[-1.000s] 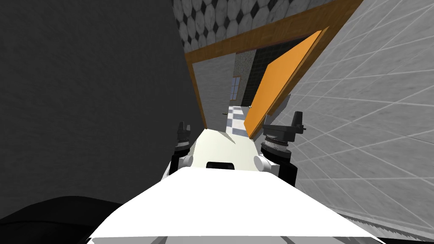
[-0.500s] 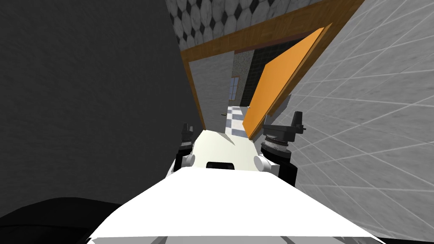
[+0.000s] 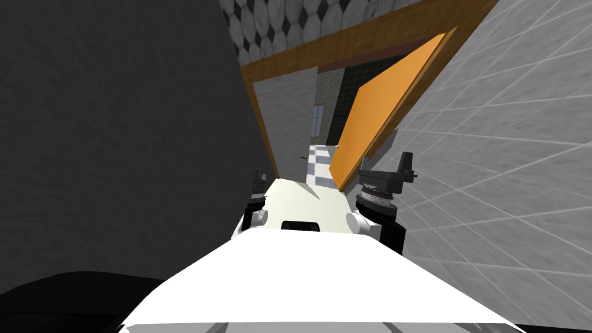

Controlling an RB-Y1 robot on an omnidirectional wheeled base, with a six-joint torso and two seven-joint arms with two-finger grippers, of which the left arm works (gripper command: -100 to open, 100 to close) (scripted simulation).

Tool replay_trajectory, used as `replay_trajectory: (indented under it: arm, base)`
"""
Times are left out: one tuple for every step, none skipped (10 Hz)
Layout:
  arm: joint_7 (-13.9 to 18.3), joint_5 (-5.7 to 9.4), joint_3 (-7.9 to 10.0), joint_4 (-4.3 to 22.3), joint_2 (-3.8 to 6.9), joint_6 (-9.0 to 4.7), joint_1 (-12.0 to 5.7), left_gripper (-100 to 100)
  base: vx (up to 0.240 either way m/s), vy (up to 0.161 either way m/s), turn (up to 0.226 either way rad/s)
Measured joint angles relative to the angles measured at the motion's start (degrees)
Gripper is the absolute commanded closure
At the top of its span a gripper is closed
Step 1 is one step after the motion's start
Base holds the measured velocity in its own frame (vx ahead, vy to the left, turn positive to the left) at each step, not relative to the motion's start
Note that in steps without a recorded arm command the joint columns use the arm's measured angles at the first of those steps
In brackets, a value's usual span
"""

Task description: Push the door open

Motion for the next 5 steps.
replay_trajectory:
  arm:
    - [-0.1,0.11,-0.2,1.5,0.03,-0.44,-0.63,-100]
    - [-0.2,0.34,-0.43,3.1,0.12,-0.55,-1.45,-100]
    - [-0.1,0.61,-0.58,4.7,0.34,-0.79,-2.08,-100]
    - [-0.1,0.84,-0.72,6.0,0.52,-1.05,-2.49,-100]
    - [-0.1,1.05,-0.83,7.2,0.62,-1.12,-3.09,-100]
  base:
    - [0.158,-0.035,-0.065]
    - [0.162,-0.04,-0.053]
    - [0.109,-0.031,-0.045]
    - [0.096,-0.011,-0.039]
    - [0.104,-0.017,-0.044]
